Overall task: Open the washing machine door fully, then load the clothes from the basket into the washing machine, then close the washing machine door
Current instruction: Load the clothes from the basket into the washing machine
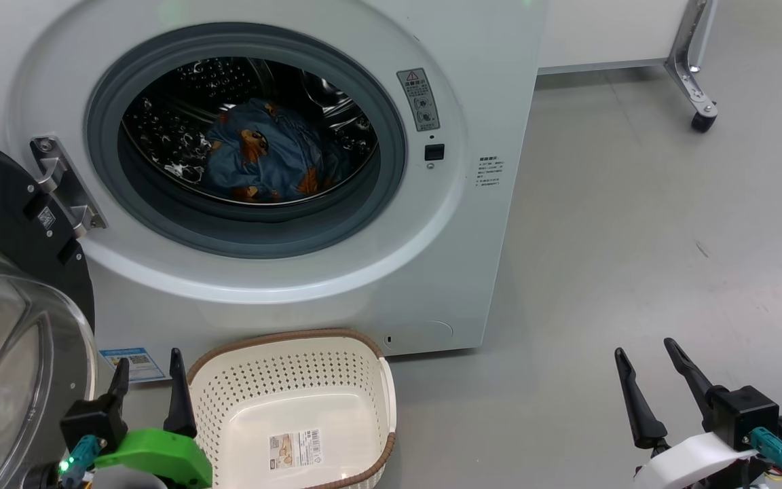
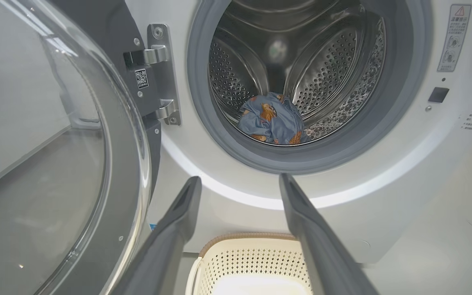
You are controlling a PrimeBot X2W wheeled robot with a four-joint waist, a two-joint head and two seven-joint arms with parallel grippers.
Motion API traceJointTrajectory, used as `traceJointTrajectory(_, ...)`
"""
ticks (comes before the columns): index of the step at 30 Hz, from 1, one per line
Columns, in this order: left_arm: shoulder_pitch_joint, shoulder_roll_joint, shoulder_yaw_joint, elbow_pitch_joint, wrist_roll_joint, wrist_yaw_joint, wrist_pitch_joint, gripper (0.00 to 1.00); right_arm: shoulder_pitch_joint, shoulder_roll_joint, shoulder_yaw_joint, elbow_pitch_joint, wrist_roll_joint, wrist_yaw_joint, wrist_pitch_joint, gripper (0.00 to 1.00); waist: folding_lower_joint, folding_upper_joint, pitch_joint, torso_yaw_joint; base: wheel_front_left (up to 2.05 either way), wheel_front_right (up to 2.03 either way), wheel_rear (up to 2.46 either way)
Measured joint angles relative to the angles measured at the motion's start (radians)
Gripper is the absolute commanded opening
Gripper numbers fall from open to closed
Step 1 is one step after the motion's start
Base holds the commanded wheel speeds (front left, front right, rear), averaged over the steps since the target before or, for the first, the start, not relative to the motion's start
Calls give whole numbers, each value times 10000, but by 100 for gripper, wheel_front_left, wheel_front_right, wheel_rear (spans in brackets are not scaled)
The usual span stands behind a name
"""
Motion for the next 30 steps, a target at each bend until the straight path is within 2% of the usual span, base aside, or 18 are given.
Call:
traceJointTrajectory(18, 1174, 52, -341, -1582, -150, 146, 0, 100, 160, 33, -50, -79, 0, 0, 0, 100, 0, 0, 81, 272, 0, 0, 0)
traceJointTrajectory(30, 1512, 61, -437, -2031, -52, 253, 2, 100, 160, 48, -35, -96, 0, 0, 0, 100, 0, 0, 106, 233, 0, 0, 0)
